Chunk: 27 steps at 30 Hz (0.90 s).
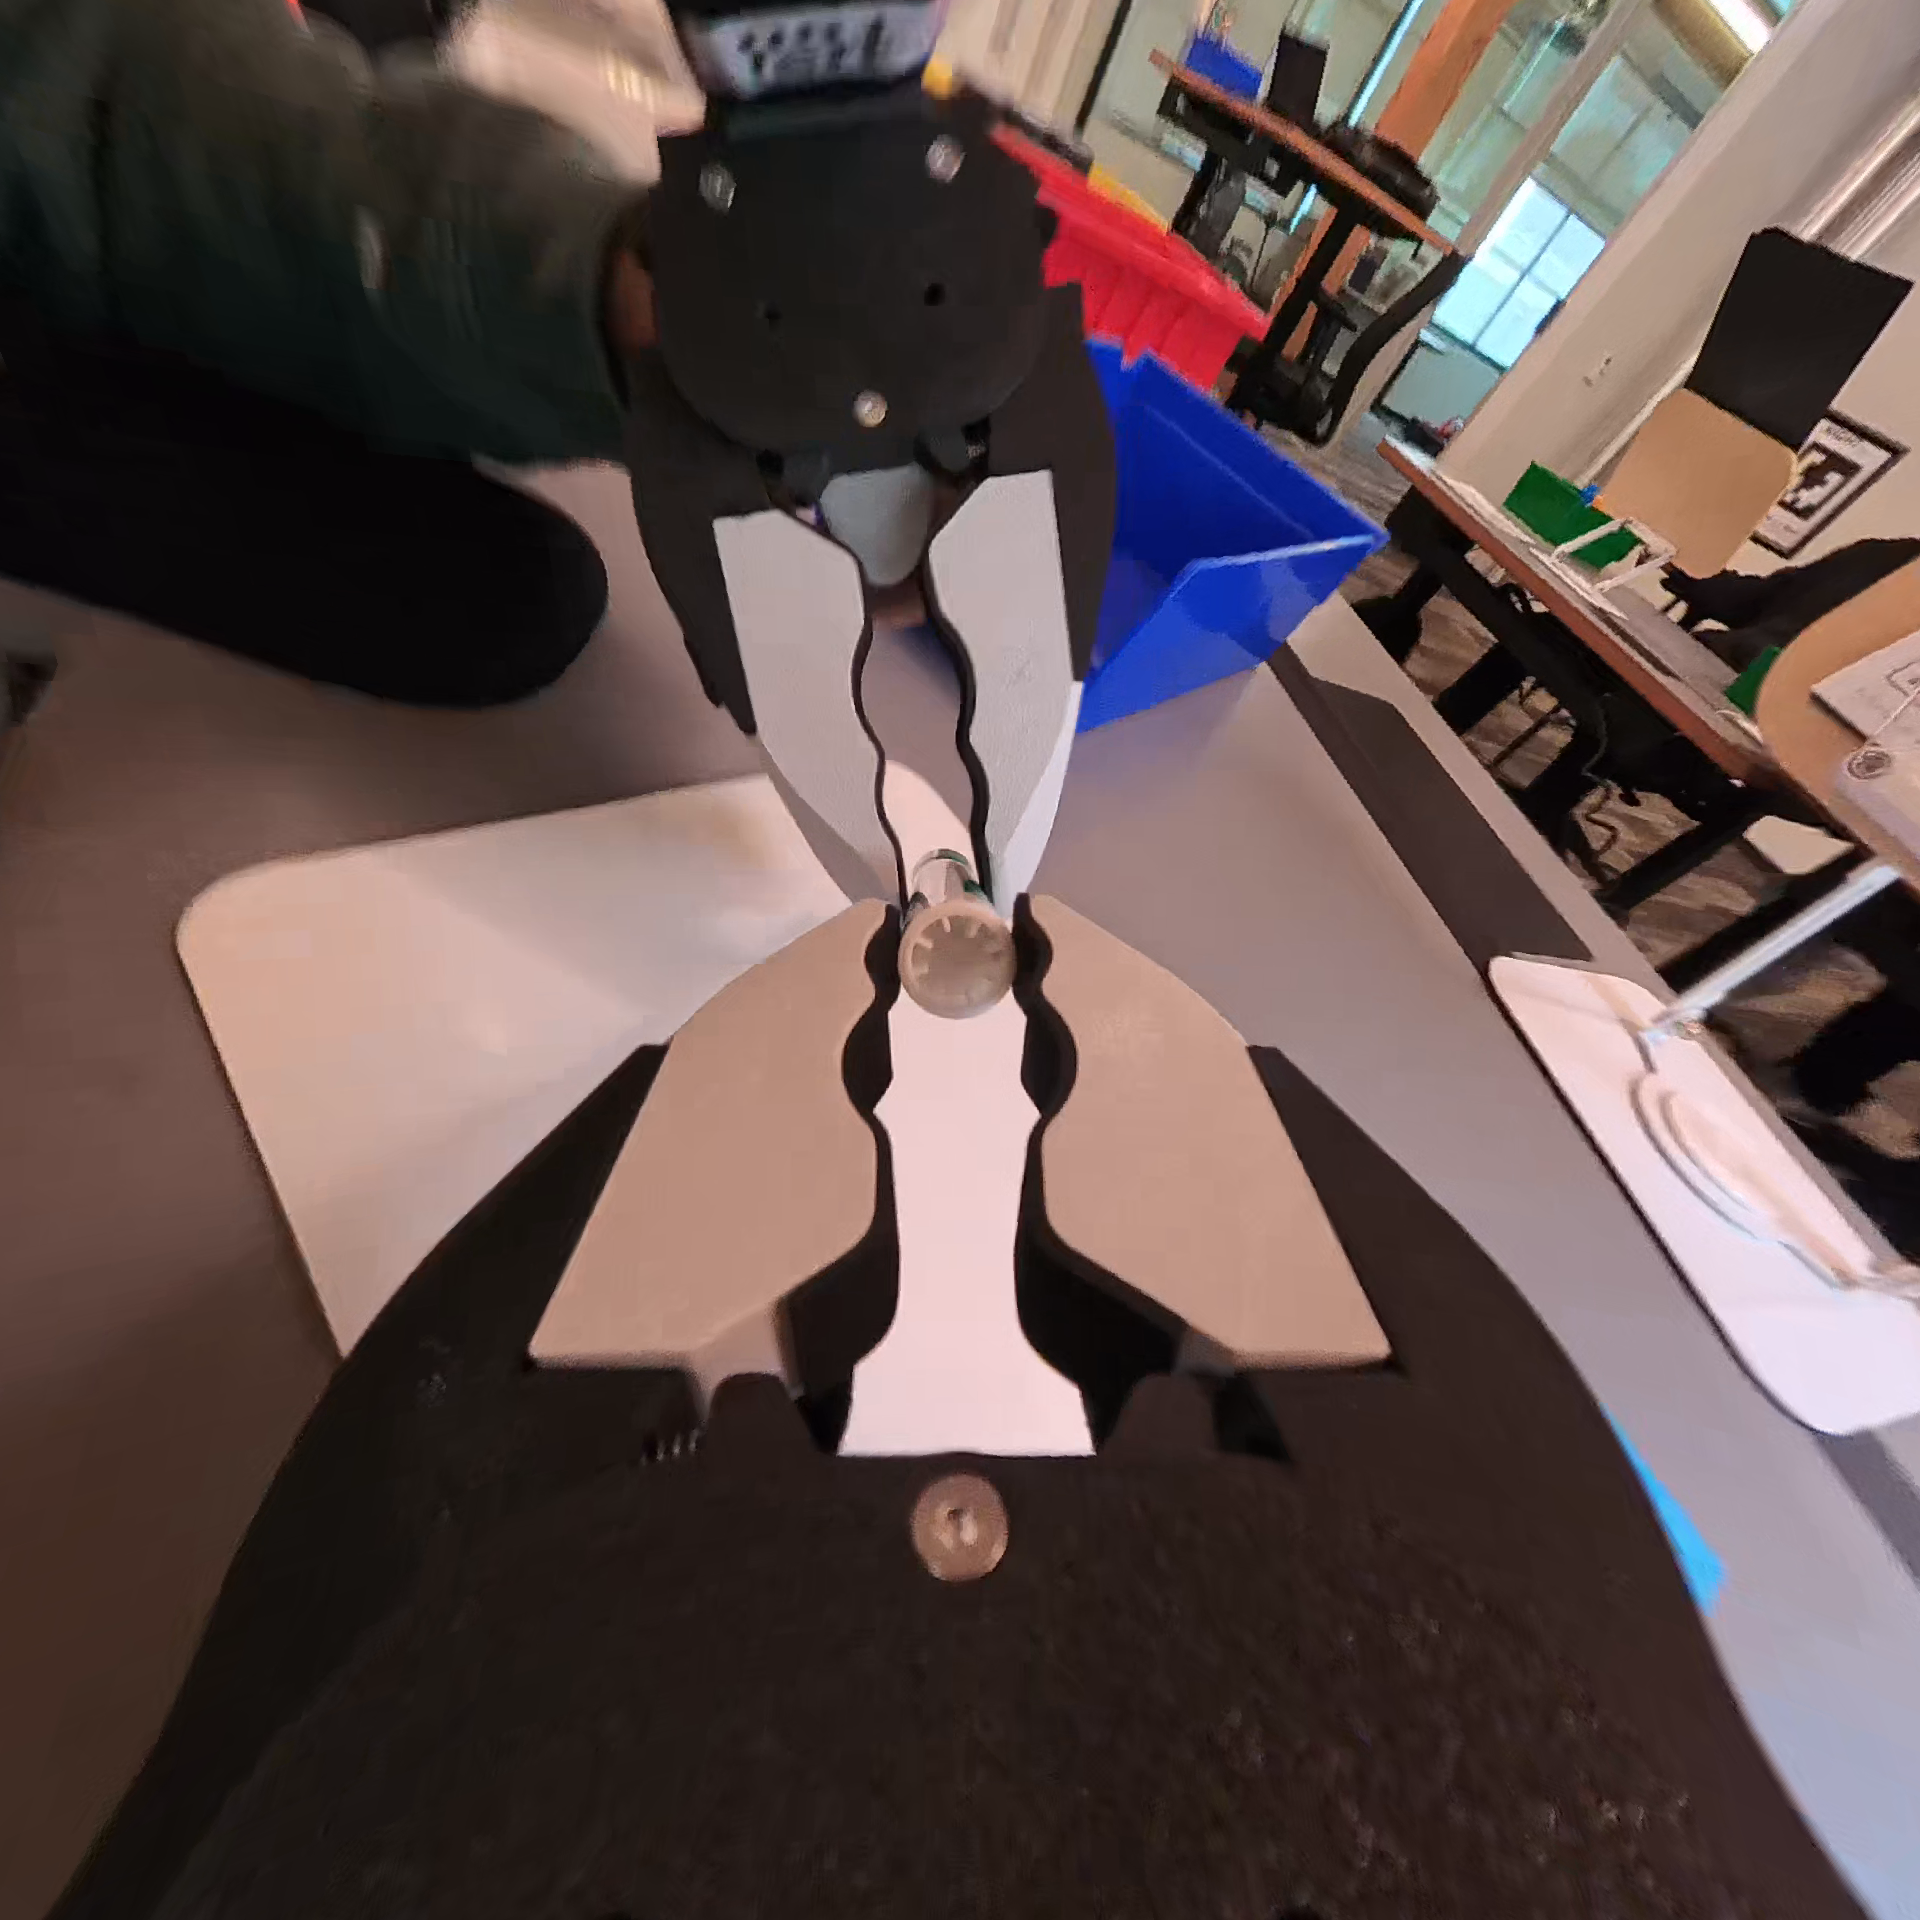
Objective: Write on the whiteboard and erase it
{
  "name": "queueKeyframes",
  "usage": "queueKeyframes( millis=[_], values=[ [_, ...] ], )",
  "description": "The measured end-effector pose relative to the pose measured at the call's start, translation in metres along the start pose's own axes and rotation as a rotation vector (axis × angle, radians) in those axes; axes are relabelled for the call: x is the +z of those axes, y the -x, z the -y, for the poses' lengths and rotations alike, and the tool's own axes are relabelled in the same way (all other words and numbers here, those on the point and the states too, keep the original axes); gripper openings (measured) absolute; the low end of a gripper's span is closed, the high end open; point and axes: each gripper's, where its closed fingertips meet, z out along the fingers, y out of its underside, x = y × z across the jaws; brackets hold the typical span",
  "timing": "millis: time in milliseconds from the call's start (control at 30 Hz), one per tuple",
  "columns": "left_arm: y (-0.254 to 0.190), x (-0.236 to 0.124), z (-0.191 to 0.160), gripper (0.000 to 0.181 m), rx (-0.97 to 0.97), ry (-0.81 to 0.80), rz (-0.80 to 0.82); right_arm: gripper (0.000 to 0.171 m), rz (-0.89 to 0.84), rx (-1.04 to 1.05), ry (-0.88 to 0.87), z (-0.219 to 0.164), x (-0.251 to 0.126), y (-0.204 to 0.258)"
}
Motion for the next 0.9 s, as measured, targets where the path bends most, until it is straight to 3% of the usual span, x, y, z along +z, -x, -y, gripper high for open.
queueKeyframes(
  millis=[133, 233, 367, 433, 667, 767, 800, 900],
  values=[
    [0.005, -0.017, 0.007, 0.041, -0.17, -0.194, -0.044, 0.021, 0.05, 0.209, -0.213, 0.018, -0.019, -0.014],
    [0.009, -0.028, 0.017, 0.039, -0.283, -0.364, -0.067, 0.021, 0.081, 0.344, -0.346, 0.028, -0.032, -0.024],
    [0.013, -0.037, 0.028, 0.026, -0.345, -0.478, -0.087, 0.021, 0.131, 0.46, -0.452, 0.035, -0.039, -0.028],
    [0.013, -0.039, 0.031, 0.02, -0.35, -0.507, -0.084, 0.021, 0.142, 0.49, -0.475, 0.036, -0.041, -0.029],
    [0.02, -0.05, 0.038, 0.023, -0.386, -0.587, -0.072, 0.021, 0.167, 0.512, -0.463, 0.029, -0.039, -0.028],
    [0.016, -0.05, 0.036, 0.003, -0.342, -0.563, -0.063, 0.021, 0.183, 0.531, -0.476, 0.029, -0.04, -0.028],
    [0.015, -0.049, 0.036, 0.004, -0.337, -0.556, -0.063, 0.021, 0.188, 0.539, -0.486, 0.031, -0.041, -0.028],
    [0.012, -0.049, 0.039, 0.029, -0.356, -0.573, -0.101, 0.021, 0.187, 0.552, -0.506, 0.033, -0.043, -0.03]
  ],
)
